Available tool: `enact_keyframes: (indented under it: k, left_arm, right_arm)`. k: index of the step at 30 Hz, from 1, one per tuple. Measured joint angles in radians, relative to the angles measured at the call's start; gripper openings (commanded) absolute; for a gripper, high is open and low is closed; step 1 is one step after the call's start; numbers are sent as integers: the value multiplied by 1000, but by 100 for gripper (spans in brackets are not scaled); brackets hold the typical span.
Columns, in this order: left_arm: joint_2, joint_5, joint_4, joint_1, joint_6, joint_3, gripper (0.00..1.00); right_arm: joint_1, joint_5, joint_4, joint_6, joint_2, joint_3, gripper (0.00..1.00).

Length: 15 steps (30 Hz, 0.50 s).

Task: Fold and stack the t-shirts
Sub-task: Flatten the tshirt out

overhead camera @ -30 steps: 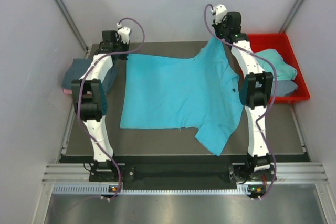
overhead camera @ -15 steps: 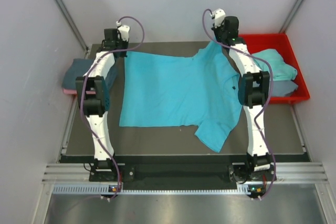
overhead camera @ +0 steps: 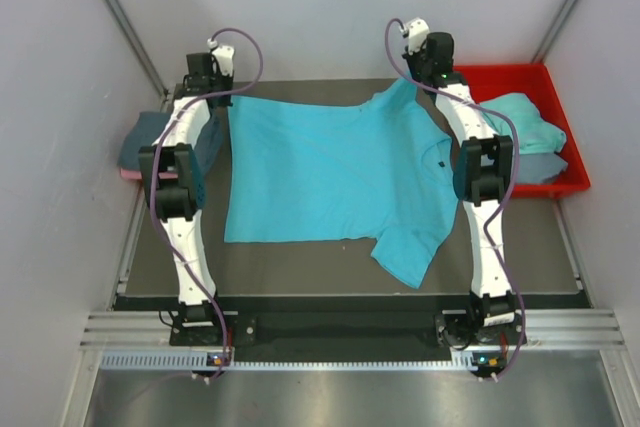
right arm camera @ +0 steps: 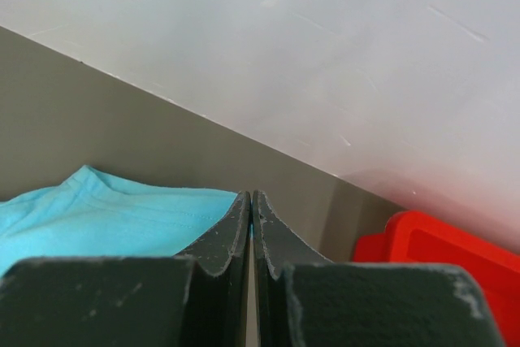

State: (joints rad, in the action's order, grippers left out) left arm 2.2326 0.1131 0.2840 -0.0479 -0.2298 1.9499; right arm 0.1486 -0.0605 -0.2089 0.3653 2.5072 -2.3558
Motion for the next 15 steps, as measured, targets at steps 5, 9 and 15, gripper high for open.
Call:
enact_keyframes:
  k: [5,9,15]
  left_arm:
    - [5,24,8,0,4,26,0]
    - [5,35,8,0,15,39,0]
    - [5,55,17,0,22,43,0]
  right_arm:
    - [0,2,0,2,0,0,0]
    - [0,7,1,2,0,0,0]
    - [0,7,0,8,-3,4,0]
